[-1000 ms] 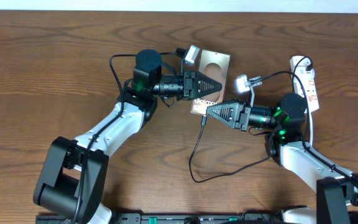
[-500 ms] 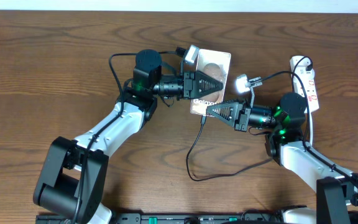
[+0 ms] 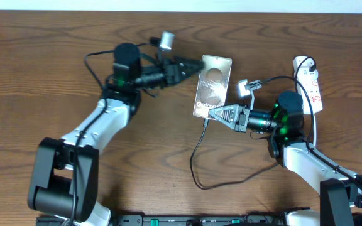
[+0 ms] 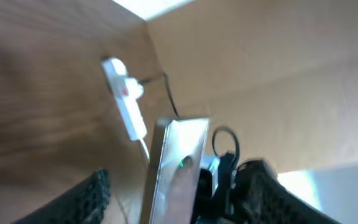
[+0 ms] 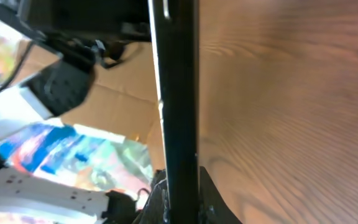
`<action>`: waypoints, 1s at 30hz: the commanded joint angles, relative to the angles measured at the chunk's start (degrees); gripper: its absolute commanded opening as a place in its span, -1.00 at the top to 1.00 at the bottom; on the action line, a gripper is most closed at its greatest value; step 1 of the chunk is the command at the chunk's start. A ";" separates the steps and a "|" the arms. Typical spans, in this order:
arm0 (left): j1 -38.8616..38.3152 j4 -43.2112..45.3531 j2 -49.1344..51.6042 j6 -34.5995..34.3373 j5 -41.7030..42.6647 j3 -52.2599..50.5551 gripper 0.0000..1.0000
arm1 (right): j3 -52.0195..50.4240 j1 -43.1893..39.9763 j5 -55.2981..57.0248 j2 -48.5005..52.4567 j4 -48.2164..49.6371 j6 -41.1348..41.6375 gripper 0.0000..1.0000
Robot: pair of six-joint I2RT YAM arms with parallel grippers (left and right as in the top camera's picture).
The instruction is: Plug charger to phone and switch on socket
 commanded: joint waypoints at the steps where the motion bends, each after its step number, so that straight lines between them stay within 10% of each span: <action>1: 3.80 -1.31 -0.59 2.19 -0.57 0.61 -0.75 | 0.85 -0.13 4.72 -0.31 -4.39 -7.23 0.98; 14: 9.20 -5.51 -0.59 2.51 -0.55 0.61 -0.79 | 0.85 -0.09 23.39 -0.31 -27.12 -16.37 0.98; 30: 9.20 -5.51 -0.59 2.51 -0.55 0.61 -0.81 | 0.83 -0.09 31.21 -0.28 -32.59 -21.75 0.98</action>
